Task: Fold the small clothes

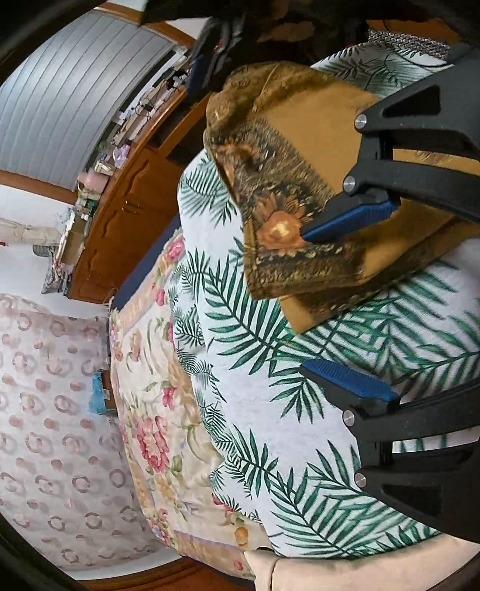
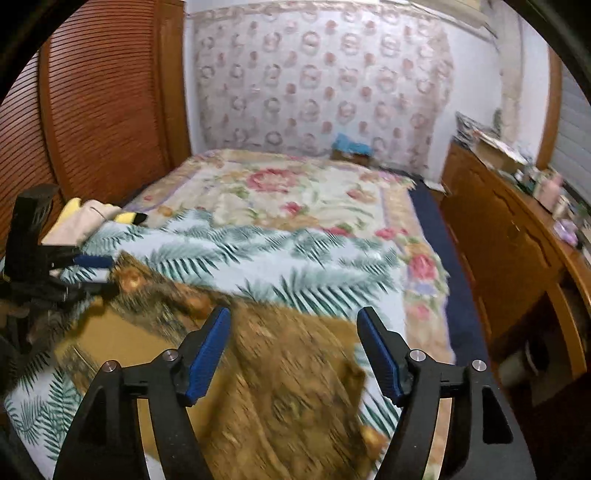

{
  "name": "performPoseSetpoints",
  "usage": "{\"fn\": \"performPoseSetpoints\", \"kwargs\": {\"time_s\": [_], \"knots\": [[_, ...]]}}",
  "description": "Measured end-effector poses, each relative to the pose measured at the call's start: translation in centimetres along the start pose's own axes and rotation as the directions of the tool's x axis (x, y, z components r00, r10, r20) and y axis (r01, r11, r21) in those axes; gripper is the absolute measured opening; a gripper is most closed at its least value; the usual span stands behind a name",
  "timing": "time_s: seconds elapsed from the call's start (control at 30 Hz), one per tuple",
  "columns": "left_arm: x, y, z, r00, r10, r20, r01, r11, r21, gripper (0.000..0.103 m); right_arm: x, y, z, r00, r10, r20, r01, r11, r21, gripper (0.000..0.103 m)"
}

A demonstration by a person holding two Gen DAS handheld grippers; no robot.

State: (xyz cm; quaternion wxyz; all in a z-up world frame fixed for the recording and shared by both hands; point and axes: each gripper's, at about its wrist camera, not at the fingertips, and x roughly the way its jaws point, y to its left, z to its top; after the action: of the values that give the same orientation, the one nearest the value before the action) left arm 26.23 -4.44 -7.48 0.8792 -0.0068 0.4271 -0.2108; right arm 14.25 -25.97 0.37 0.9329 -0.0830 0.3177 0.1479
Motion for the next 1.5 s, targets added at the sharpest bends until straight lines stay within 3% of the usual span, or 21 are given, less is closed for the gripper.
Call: {"fn": "performPoseSetpoints", "kwargs": {"time_s": [0.17, 0.23, 0.7, 0.77, 0.9, 0.97, 1.03, 1.17, 1.23, 1.5], "knots": [[1.6, 0.6, -0.2, 0.999, 0.003, -0.036, -0.003, 1.000, -0.012, 0.067, 1.3, -2.1, -3.1, 0.995, -0.023, -0.099, 0.033, 0.994, 0.100, 0.073], [1.8, 0.5, -0.4, 0.999, 0.002, -0.044, -0.003, 1.000, -0.014, 0.067, 2.0, -2.8, -4.1, 0.993, 0.008, -0.119, 0.009, 0.990, 0.142, 0.073], [1.9, 0.0, -0.2, 0.999, -0.005, -0.037, 0.005, 1.000, -0.014, 0.067, 4.2, -5.5, -4.5, 0.979, 0.165, -0.121, -0.133, 0.962, 0.237, 0.074], [2.0, -0.1, -0.1, 0.999, -0.032, -0.036, 0.031, 0.999, -0.019, 0.058, 4.3, -5.1, -4.4, 0.976, 0.183, -0.114, -0.153, 0.961, 0.231, 0.064], [2.4, -0.6, 0.2, 0.996, -0.075, -0.039, 0.074, 0.997, -0.021, 0.043, 4.5, -4.3, -4.3, 0.975, 0.186, -0.118, -0.163, 0.970, 0.180, 0.058], [2.5, -0.6, 0.3, 0.994, -0.095, -0.045, 0.094, 0.995, -0.029, 0.024, 4.6, -4.5, -4.3, 0.973, 0.197, -0.120, -0.173, 0.968, 0.180, 0.053], [2.4, -0.5, 0.3, 0.990, -0.132, -0.049, 0.130, 0.990, -0.048, 0.014, 4.8, -4.6, -4.3, 0.969, 0.216, -0.116, -0.194, 0.965, 0.178, 0.044], [1.0, -1.8, 0.6, 0.995, -0.100, -0.011, 0.100, 0.995, -0.003, 0.011, 4.5, -4.4, -4.2, 0.972, 0.210, -0.103, -0.192, 0.968, 0.163, 0.023], [-0.2, -2.2, 0.8, 0.995, -0.100, 0.022, 0.100, 0.995, 0.006, 0.010, 3.6, -3.9, -4.0, 0.978, 0.191, -0.082, -0.179, 0.974, 0.137, 0.018], [-6.8, -3.3, 1.0, 0.977, -0.113, 0.179, 0.111, 0.994, 0.023, 0.010, -2.0, -2.5, -2.4, 0.979, 0.179, 0.096, -0.187, 0.978, 0.092, 0.014]]}}
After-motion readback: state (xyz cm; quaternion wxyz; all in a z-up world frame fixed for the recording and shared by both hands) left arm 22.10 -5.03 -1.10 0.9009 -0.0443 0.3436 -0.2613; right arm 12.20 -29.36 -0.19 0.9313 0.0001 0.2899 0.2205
